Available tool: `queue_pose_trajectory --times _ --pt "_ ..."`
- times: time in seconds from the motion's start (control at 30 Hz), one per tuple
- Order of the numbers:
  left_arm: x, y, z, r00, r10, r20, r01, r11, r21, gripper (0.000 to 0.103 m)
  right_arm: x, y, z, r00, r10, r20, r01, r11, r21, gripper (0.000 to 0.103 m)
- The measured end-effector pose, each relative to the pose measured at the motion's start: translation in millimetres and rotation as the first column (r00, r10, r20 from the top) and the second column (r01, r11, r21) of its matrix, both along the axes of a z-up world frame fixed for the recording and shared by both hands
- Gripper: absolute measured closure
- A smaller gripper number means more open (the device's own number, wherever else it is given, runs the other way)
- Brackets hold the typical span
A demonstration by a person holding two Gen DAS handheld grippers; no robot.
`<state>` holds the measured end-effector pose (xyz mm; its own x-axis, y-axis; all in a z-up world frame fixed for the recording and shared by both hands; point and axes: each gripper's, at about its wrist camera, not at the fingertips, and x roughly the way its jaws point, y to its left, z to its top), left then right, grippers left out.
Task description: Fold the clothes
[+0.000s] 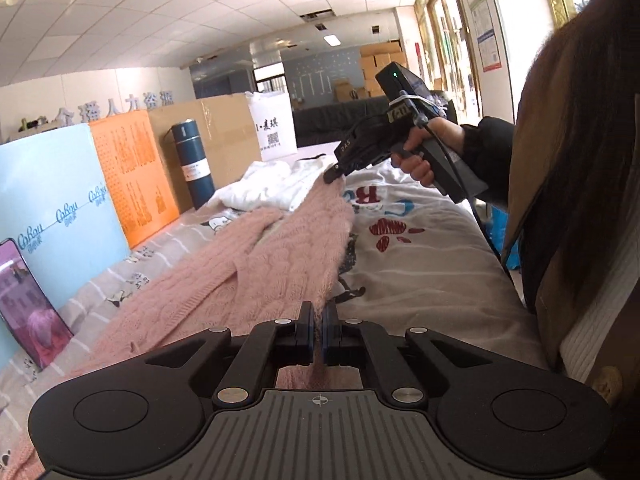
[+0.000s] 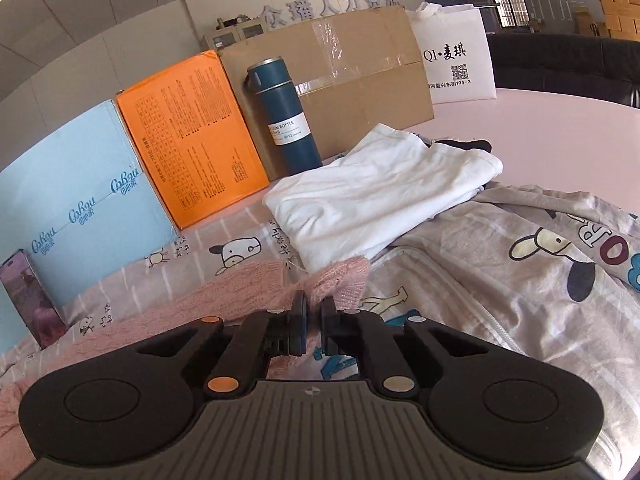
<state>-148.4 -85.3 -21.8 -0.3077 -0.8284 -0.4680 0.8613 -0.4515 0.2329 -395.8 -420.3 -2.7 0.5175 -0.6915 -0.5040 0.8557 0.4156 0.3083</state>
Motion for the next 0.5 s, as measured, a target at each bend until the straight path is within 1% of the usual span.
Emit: queue_pose_trajectory --times 0.07,0.1,0.13,0.17,0.2,0.23,0.27,0.3,0.33,0.37,0.4,0.43,0.47,0.5 --pt "-9.7 0.2 -7.0 0.999 -0.009 0.041 0.008 1.0 0.025 0.1 -1.3 -1.5 -12.7 0.999 -0.013 -0.038 0.014 0.999 0.038 0.097" --pt "-12.8 1.7 -8.0 0.999 -0.008 0.053 0.007 1.0 0.027 0.097 -2.2 -4.2 -20.6 0.998 -0.032 -0.054 0.035 0.997 0.066 0.096" --pt "-12.2 5.6 -5.3 0.999 0.005 0.05 -0.006 1.0 0.004 0.093 -3.7 -6.2 -23.6 0.997 -0.056 -0.055 0.061 0.995 0.081 0.09" --pt "-10.4 10.1 -1.6 0.999 0.023 0.044 -0.021 0.999 -0.027 0.092 -5.1 -8.1 -25.7 0.995 -0.084 -0.058 0.089 0.992 0.09 0.072" --pt "-8.7 14.6 2.1 0.999 0.04 0.036 -0.037 0.998 -0.058 0.086 -5.7 -9.3 -23.1 0.99 -0.129 -0.065 0.133 0.989 0.066 0.06" --pt "-6.9 19.2 5.9 0.998 0.056 0.029 -0.054 0.995 -0.089 0.072 -5.2 -9.4 -18.2 0.982 -0.173 -0.069 0.175 0.985 0.014 0.044" --pt "-1.0 23.9 11.6 0.997 0.082 0.002 -0.081 0.989 -0.126 0.064 -2.6 -10.2 -11.9 0.975 -0.209 -0.078 0.206 0.978 -0.041 0.041" --pt "7.7 28.9 18.0 0.992 0.119 -0.035 -0.123 0.98 -0.159 0.048 2.5 -12.8 -4.7 0.97 -0.224 -0.092 0.217 0.973 -0.083 0.041" --pt "17.0 32.0 23.4 0.985 0.162 -0.067 -0.172 0.968 -0.185 0.039 8.1 -15.5 1.8 0.974 -0.208 -0.091 0.198 0.975 -0.105 0.041" --pt "27.5 33.8 27.2 0.971 0.22 -0.095 -0.235 0.95 -0.204 0.036 14.1 -18.4 8.1 0.979 -0.187 -0.086 0.176 0.976 -0.125 0.041" --pt "37.5 34.0 28.9 0.951 0.286 -0.115 -0.305 0.928 -0.215 0.032 22.4 -22.1 13.7 0.987 -0.142 -0.07 0.132 0.982 -0.132 0.041" --pt "50.5 31.9 28.7 0.914 0.381 -0.136 -0.403 0.889 -0.217 0.027 33.8 -26.7 18.2 0.995 -0.08 -0.057 0.072 0.989 -0.129 0.038" --pt "64.7 29.0 28.0 0.862 0.481 -0.159 -0.506 0.836 -0.214 0.024 45.4 -31.5 21.9 0.999 -0.019 -0.045 0.014 0.992 -0.126 0.036" --pt "80.7 24.9 25.6 0.783 0.594 -0.183 -0.622 0.756 -0.205 0.02 58.0 -38.0 21.6 0.999 0.03 -0.04 -0.035 0.993 -0.116 0.036"
